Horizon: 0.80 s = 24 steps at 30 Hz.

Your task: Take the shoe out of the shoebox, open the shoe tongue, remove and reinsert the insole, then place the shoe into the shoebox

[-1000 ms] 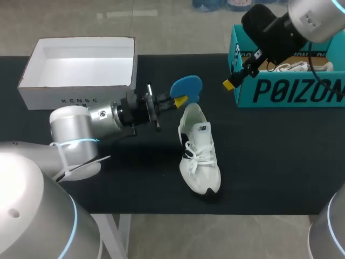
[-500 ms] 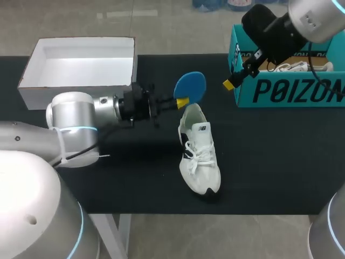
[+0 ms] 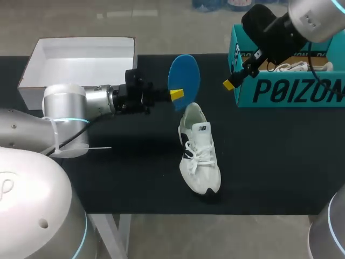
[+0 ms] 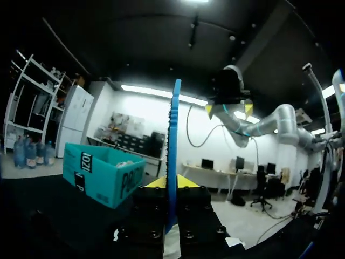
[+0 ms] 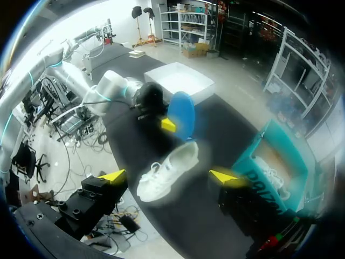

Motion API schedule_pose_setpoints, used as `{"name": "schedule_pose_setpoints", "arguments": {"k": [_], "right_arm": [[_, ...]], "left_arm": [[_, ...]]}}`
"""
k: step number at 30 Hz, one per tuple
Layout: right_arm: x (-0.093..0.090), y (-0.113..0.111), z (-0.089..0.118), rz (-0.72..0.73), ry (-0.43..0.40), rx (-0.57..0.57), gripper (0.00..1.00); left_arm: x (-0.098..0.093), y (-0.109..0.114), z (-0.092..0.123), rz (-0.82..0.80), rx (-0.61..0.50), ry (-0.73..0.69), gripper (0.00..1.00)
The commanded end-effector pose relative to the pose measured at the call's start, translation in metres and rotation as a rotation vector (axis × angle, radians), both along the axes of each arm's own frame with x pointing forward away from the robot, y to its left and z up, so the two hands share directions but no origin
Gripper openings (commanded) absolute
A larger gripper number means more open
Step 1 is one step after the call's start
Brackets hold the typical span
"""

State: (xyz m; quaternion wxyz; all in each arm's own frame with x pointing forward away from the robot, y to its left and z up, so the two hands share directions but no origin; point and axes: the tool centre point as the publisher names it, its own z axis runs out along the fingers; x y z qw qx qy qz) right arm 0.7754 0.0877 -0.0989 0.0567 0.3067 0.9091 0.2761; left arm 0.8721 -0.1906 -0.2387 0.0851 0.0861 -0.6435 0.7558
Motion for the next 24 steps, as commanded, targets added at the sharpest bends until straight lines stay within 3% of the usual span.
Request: {"name": "schedule_pose_setpoints", "arguments": {"k": [1,18,22,24], "right_arm": [[0.001,0.002,-0.001,-0.002,0.001,-0.002,1.00],[0.001,0.002,-0.001,-0.002,0.001,-0.002,1.00],[0.001,0.002,-0.001,-0.002,0.001,-0.002,1.00],[0.001,0.002,-0.001,-0.002,0.001,-0.002,1.00]], "left_arm": [[0.001,-0.001,-0.003,-0.008,-0.004,-0.001,0.00],[0.001,-0.001,-0.003,-0.008,-0.004,-0.001,0.00],[0.013,0.006,0.010,-0.056,-0.017,0.296,0.00],[0.014,0.007,0.013,-0.073,-0.016,0.375,0.00]]}}
